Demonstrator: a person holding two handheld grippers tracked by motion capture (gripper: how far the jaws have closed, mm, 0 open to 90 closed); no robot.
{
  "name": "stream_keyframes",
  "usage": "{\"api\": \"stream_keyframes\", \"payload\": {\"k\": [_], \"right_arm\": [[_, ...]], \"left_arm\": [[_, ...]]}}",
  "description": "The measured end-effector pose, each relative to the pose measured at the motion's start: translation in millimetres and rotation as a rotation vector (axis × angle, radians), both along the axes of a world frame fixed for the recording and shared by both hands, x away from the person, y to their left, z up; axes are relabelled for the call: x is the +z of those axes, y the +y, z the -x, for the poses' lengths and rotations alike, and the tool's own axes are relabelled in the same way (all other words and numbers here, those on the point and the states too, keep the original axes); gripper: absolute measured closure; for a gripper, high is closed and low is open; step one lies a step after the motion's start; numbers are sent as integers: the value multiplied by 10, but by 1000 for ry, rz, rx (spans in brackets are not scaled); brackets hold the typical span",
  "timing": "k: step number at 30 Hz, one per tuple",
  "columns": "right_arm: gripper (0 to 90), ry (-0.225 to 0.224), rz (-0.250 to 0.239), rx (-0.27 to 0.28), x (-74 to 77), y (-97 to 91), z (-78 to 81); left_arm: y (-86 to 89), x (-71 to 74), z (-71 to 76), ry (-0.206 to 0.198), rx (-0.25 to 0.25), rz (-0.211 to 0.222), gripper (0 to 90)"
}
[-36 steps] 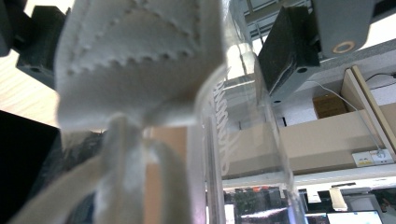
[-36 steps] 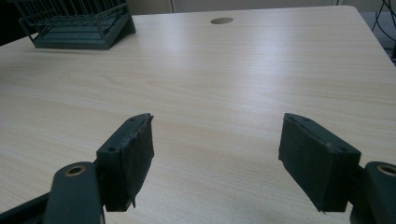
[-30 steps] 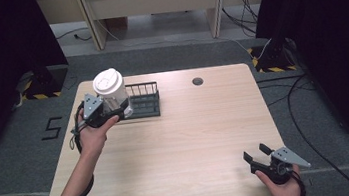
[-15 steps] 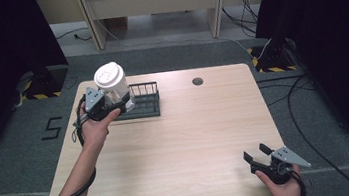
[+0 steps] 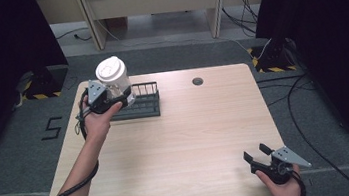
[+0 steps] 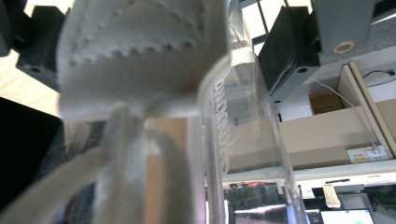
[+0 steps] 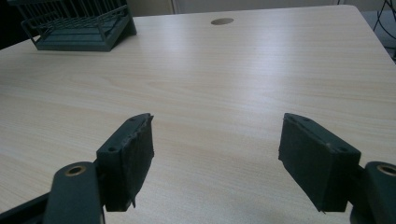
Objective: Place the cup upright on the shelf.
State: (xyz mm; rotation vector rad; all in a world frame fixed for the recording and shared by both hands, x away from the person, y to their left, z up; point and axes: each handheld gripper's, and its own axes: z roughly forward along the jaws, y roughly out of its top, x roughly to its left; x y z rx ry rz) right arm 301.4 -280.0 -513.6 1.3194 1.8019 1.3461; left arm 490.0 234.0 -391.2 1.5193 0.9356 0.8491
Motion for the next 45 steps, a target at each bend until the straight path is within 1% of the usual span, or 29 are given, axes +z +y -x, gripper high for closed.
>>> {"api": "stream_keyframes", "payload": {"k": [6, 9, 15, 26, 29, 36, 45], "right_arm": [[268, 0, 0, 1, 0, 0, 0], [269, 0, 0, 1, 0, 2, 1], [268, 1, -1, 2, 0, 1, 0], [269, -1, 3, 6, -2, 2, 0], [269, 1, 1, 4, 0, 2, 2], [269, 1, -3, 5, 0, -1, 4], [268, 0, -4, 6, -1, -1, 4]], "left_arm": [[-24, -11, -63, 2, 13, 1, 174], [-27, -26, -98, 4, 25, -8, 174], [-37, -22, -176, 12, 36, -6, 174], [-44, -28, -343, 22, 65, -20, 174], [-52, -50, -383, 29, 72, -17, 173], [-85, -131, -447, 47, 82, -28, 174], [-115, -267, -511, 86, 99, -32, 173]]}}
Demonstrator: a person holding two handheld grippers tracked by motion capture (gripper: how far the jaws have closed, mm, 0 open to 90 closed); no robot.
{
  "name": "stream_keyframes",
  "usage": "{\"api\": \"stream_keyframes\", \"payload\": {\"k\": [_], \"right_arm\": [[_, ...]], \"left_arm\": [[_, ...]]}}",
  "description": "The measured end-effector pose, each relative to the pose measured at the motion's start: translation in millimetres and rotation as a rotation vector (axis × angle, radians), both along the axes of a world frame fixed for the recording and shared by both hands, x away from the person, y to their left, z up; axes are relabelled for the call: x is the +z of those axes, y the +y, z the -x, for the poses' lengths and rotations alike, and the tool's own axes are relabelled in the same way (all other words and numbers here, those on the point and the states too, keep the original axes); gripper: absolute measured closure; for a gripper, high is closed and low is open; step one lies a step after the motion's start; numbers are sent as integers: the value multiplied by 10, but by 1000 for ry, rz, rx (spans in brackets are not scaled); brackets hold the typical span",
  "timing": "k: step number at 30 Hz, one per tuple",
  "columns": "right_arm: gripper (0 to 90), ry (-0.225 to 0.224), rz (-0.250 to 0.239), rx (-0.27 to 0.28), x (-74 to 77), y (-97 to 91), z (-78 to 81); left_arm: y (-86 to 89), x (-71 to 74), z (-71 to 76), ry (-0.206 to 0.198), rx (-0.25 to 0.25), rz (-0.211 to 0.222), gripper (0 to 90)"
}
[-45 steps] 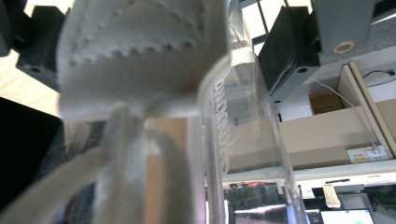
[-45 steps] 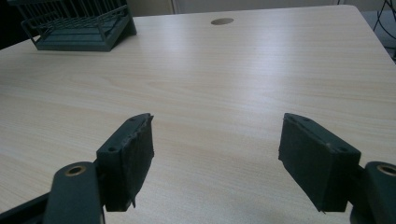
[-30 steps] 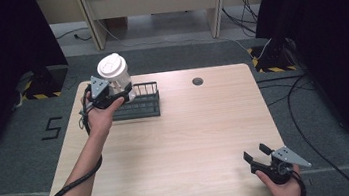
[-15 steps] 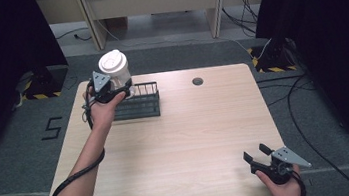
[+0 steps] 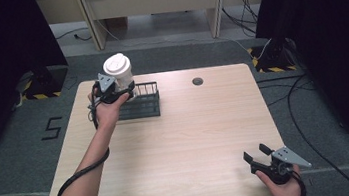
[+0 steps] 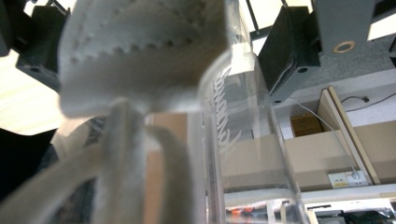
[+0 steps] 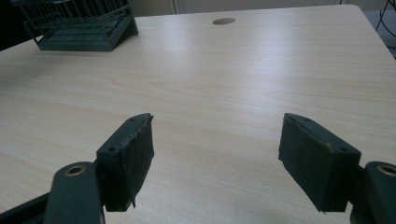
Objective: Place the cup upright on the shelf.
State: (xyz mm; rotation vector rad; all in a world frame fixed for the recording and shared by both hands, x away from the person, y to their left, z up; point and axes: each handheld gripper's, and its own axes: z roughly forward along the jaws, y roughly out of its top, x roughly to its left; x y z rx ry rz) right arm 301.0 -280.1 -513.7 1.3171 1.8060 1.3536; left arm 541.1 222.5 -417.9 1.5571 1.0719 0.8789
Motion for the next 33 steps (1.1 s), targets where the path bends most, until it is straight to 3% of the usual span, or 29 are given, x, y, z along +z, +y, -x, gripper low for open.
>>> {"api": "stream_keyframes", "payload": {"k": [13, 33], "right_arm": [[269, 1, 2, 1, 1, 1, 1], [268, 2, 1, 3, 0, 1, -1]], "left_arm": [[8, -186, -34, 46, 28, -8, 172], [-33, -315, -45, 70, 35, -27, 171]]}}
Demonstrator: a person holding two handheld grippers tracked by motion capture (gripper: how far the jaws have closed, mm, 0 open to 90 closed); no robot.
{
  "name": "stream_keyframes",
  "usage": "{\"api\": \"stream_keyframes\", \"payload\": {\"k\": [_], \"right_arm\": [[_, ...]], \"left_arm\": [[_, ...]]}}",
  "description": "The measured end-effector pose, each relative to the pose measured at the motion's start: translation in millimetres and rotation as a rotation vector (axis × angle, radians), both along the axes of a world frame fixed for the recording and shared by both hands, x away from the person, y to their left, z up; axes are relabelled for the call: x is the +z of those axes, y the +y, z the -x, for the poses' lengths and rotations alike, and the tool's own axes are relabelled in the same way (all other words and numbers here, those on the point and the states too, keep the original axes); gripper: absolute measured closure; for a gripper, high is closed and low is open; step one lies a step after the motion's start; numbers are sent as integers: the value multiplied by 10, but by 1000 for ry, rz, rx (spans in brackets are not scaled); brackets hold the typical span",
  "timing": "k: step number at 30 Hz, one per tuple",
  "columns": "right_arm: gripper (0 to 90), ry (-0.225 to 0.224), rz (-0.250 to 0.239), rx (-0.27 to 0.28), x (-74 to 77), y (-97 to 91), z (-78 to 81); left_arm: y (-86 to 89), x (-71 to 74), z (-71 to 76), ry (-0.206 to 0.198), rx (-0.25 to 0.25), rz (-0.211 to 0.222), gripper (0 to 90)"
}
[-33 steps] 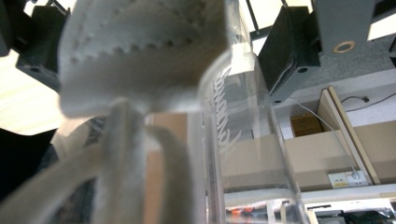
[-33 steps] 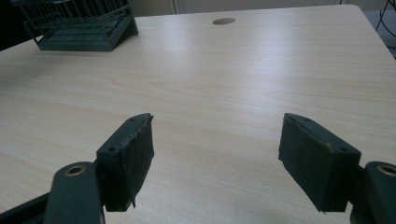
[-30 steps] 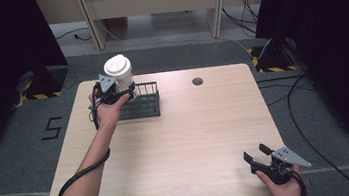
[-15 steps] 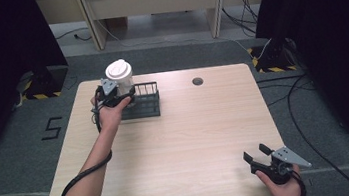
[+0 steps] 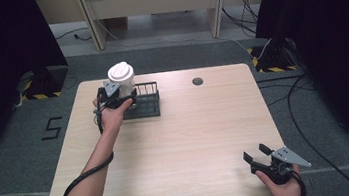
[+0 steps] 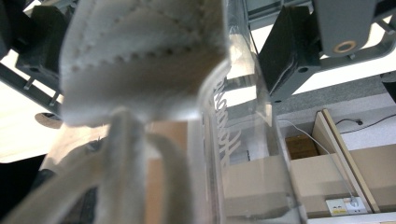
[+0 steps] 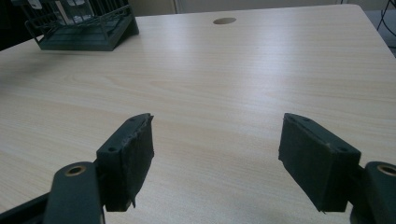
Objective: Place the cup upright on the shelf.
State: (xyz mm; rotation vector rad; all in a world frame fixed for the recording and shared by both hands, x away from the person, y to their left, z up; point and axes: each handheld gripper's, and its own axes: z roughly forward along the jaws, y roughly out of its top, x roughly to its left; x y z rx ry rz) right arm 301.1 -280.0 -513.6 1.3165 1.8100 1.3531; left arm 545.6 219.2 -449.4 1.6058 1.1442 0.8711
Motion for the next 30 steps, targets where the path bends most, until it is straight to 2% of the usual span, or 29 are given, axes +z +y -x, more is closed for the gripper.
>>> {"api": "stream_keyframes", "payload": {"k": [12, 18, 22, 30], "right_arm": [[269, 2, 1, 2, 0, 3, -1], [269, 1, 3, 4, 0, 6, -2], [270, 2, 2, 4, -1, 5, -2], [270, 2, 4, 6, 0, 8, -1]], "left_arm": [[28, -13, 20, 14, 11, 32, 168], [22, 0, 42, 17, 13, 16, 164], [20, 10, 63, 12, 13, -10, 150], [37, 47, 124, 2, 6, -11, 144]]}}
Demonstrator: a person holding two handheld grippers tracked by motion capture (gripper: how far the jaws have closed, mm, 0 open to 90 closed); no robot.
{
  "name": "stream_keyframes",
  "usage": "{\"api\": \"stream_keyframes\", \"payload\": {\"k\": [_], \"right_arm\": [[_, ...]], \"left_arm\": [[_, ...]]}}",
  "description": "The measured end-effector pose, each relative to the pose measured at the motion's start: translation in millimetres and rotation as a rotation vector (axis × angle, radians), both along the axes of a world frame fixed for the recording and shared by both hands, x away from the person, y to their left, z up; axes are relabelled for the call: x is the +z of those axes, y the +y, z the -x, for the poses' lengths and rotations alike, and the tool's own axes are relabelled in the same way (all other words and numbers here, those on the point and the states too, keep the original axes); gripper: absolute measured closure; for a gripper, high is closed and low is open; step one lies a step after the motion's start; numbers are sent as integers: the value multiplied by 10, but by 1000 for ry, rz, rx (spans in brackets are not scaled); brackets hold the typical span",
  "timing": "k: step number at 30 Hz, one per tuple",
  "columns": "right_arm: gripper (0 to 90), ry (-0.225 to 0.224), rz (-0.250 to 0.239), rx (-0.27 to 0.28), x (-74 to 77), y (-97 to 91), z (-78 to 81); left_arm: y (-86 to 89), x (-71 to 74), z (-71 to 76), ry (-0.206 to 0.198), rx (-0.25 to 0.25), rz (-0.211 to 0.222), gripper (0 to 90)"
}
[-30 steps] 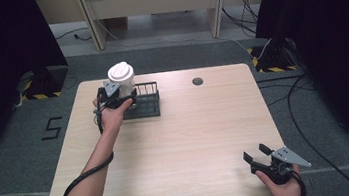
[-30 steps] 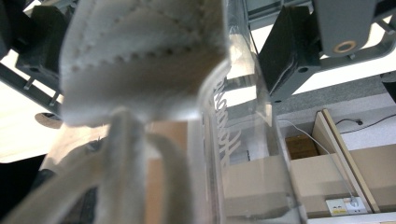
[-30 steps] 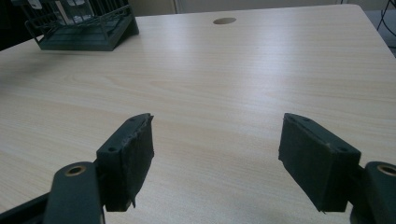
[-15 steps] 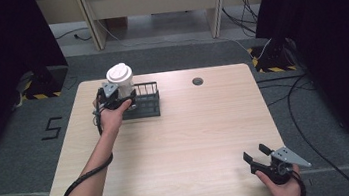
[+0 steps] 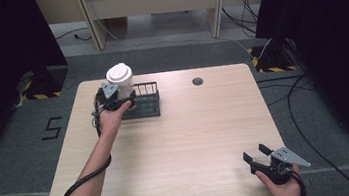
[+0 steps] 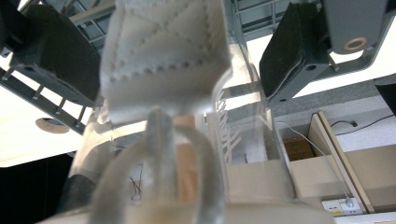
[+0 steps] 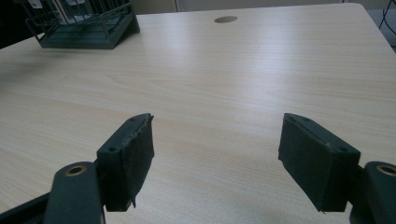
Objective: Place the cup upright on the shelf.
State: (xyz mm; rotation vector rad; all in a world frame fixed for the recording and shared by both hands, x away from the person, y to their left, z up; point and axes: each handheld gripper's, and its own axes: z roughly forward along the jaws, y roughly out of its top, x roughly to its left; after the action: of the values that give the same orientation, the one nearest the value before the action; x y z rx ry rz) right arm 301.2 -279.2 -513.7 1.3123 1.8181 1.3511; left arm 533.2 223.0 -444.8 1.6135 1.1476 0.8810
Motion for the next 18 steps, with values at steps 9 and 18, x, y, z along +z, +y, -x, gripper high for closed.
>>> {"api": "stream_keyframes", "payload": {"k": [9, 18], "right_arm": [[270, 1, 1, 1, 0, 1, -1], [271, 2, 2, 0, 0, 2, -1]], "left_arm": [[31, 38, 113, -17, -17, 1, 144], [66, 46, 229, -25, -30, -8, 144]]}}
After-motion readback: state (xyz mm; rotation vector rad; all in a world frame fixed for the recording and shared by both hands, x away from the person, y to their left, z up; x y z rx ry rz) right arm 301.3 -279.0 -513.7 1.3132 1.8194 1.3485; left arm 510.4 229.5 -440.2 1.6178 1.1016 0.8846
